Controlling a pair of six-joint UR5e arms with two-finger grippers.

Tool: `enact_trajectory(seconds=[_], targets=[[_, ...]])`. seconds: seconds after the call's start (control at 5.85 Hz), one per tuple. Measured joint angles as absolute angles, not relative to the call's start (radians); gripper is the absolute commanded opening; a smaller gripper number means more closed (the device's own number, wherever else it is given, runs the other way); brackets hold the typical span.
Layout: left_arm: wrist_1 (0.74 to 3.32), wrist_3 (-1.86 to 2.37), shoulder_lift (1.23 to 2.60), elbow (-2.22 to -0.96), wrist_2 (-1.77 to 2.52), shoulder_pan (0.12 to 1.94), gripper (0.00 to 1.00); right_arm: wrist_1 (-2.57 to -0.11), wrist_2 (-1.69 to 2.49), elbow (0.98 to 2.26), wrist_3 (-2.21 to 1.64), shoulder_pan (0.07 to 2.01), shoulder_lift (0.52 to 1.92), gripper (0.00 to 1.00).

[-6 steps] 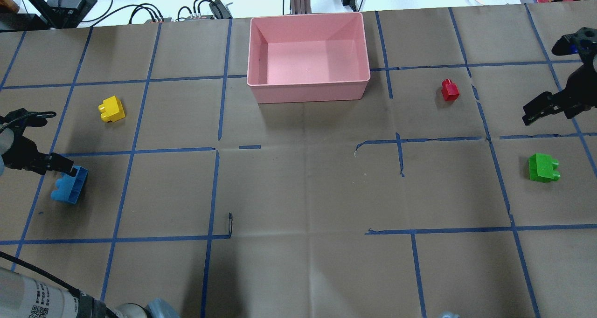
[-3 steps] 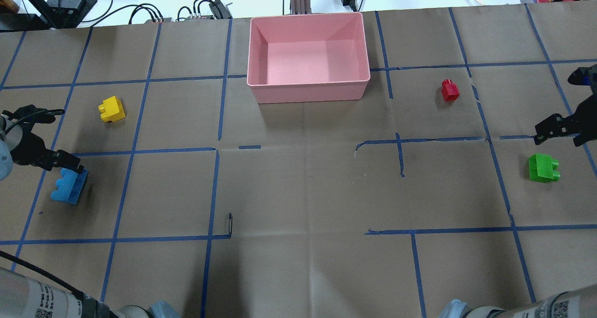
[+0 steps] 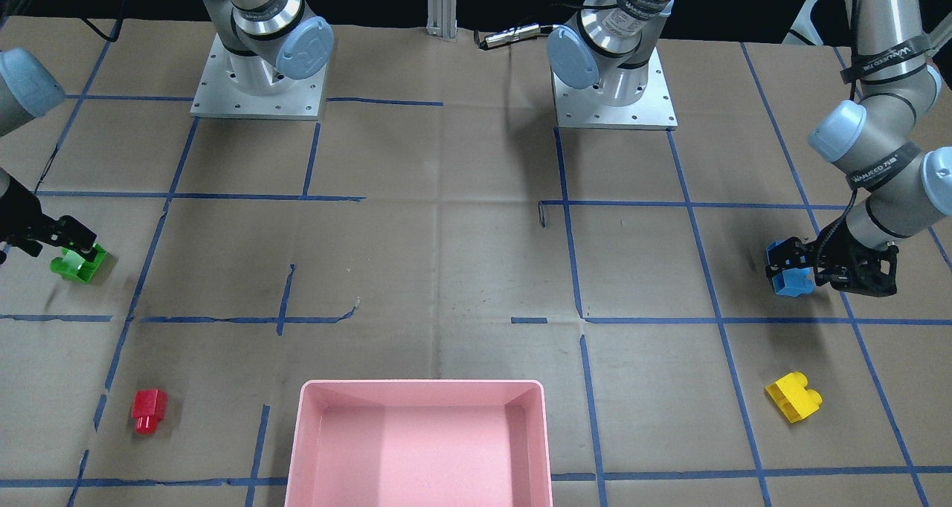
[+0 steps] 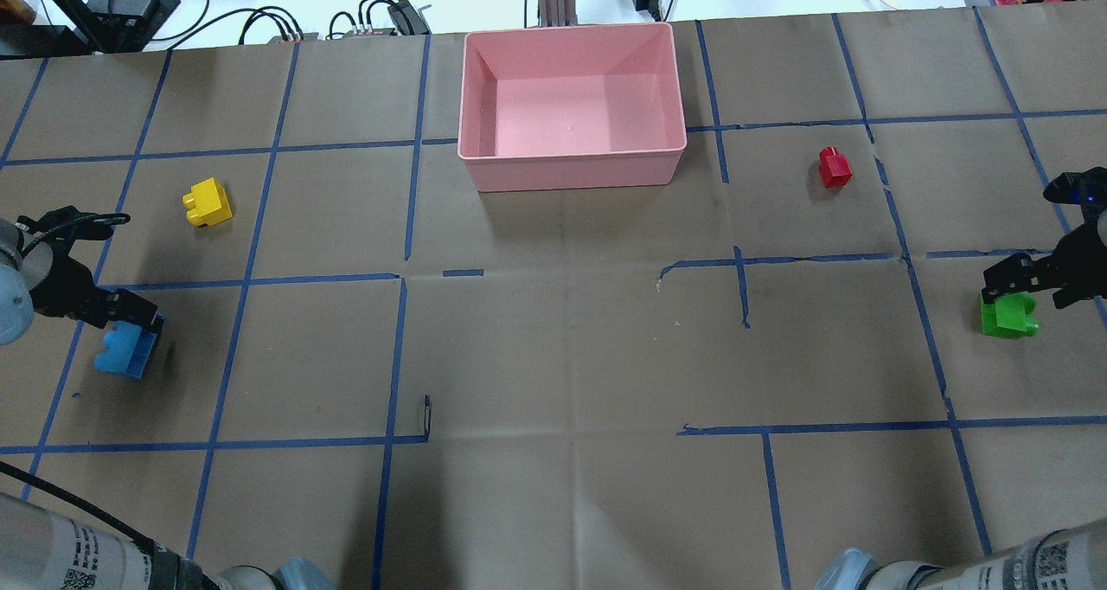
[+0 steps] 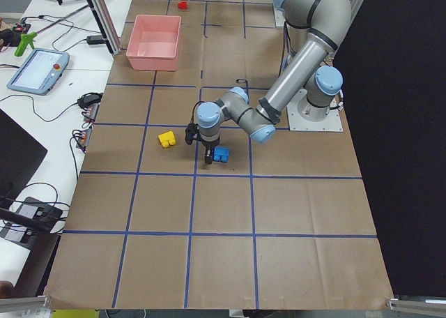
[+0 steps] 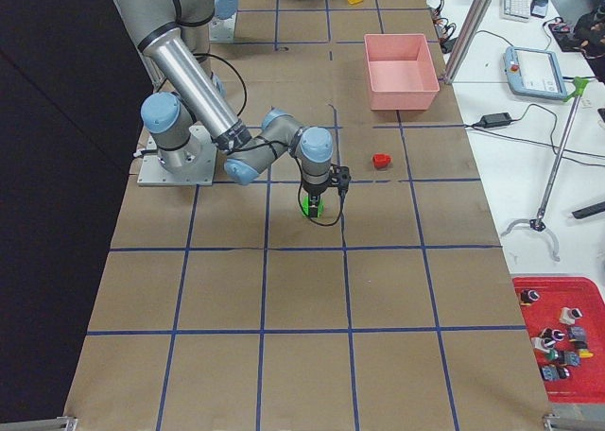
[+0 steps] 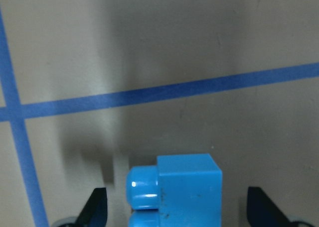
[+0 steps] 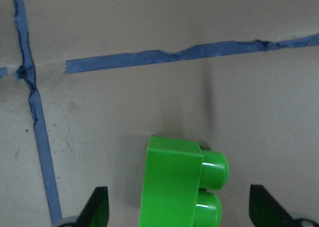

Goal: Put all blocks into box

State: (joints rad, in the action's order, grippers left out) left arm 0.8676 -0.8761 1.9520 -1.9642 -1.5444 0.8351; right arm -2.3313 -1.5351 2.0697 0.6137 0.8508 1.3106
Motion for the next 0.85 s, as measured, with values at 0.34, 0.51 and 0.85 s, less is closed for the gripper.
enact_trajectory(seconds=[0.34,0.51,0.85], targets=[[0.856,-0.875,1.953,-1.972,-1.543,0.833,0.61,-2.335,-1.552,2.077,0.615,0.846,1.308,0.99],[0.85,-0.878,1.953,-1.97,-1.541,0.833,0.43,-2.335,-1.557,2.081,0.615,0.84,1.303,0.99],[0.845,-0.881,1.951,-1.963,-1.541,0.833,0.18,-2.336,-1.559,2.085,0.615,0.835,1.285,0.99]])
